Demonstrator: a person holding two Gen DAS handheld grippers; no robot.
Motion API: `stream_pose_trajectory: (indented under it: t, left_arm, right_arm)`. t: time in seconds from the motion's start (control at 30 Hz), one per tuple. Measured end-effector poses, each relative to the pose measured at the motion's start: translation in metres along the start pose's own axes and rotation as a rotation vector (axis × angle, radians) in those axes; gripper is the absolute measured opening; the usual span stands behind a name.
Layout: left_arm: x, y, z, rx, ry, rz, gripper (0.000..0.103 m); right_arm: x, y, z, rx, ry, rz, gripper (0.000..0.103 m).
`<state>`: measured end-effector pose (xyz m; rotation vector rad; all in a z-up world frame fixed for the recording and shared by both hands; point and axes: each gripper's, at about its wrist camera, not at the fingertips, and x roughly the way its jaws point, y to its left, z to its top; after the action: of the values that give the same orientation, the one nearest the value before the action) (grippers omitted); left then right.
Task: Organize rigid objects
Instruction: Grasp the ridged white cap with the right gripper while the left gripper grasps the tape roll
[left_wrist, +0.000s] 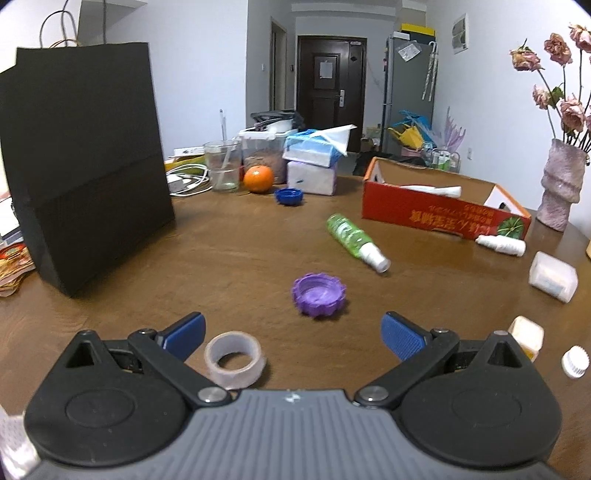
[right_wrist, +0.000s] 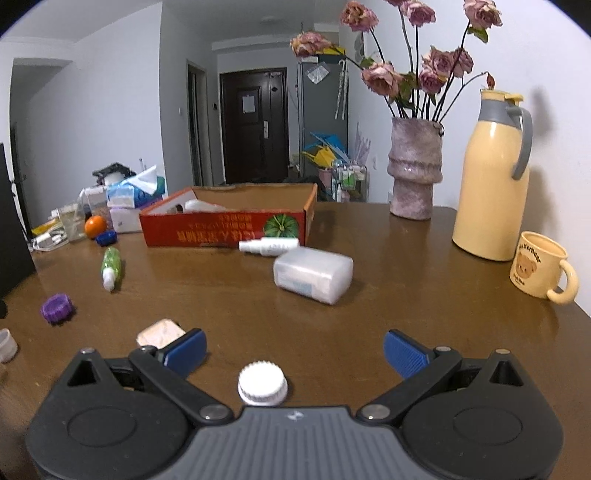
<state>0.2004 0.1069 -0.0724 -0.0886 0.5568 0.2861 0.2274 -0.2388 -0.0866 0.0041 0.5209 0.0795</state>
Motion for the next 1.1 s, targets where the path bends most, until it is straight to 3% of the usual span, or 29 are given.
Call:
stream_pose_trajectory:
  t: [0.3, 0.47, 0.57, 0.67, 0.97, 1.03, 1.1]
  left_arm:
    - [0.008, 0.020, -0.020, -0.013, 0.047, 0.038, 0.103]
    - [0.014, 0.025, -0.023, -0.018, 0.057, 0.036, 0.103]
    - [0.018, 0.026, -0.025, -0.013, 0.068, 0.035, 0.103]
    - [0.025, 0.031, -0.026, -0.014, 0.081, 0.030, 0.103]
    - [0.044, 0.040, -0.027, 0.011, 0.086, 0.007, 0.101]
    - [0.047, 0.039, -0.026, 0.023, 0.089, 0.002, 0.093]
    - [0.052, 0.039, -0.026, 0.031, 0.098, -0.015, 0.076]
  right_arm:
    - [0.021, 0.002, -0.020, -0.008, 0.084, 0.011, 0.098]
    - [0.039, 0.010, -0.023, -0.027, 0.108, 0.023, 0.090]
    - [0.049, 0.011, -0.023, -0.012, 0.123, 0.015, 0.076]
    - [0.056, 0.008, -0.026, 0.012, 0.144, 0.034, 0.037]
    - [0.056, 0.008, -0.030, 0.023, 0.103, 0.007, 0.037]
    - [0.056, 0.009, -0.030, 0.023, 0.102, 0.005, 0.037]
    - [0.056, 0.008, -0.030, 0.027, 0.102, 0.005, 0.037]
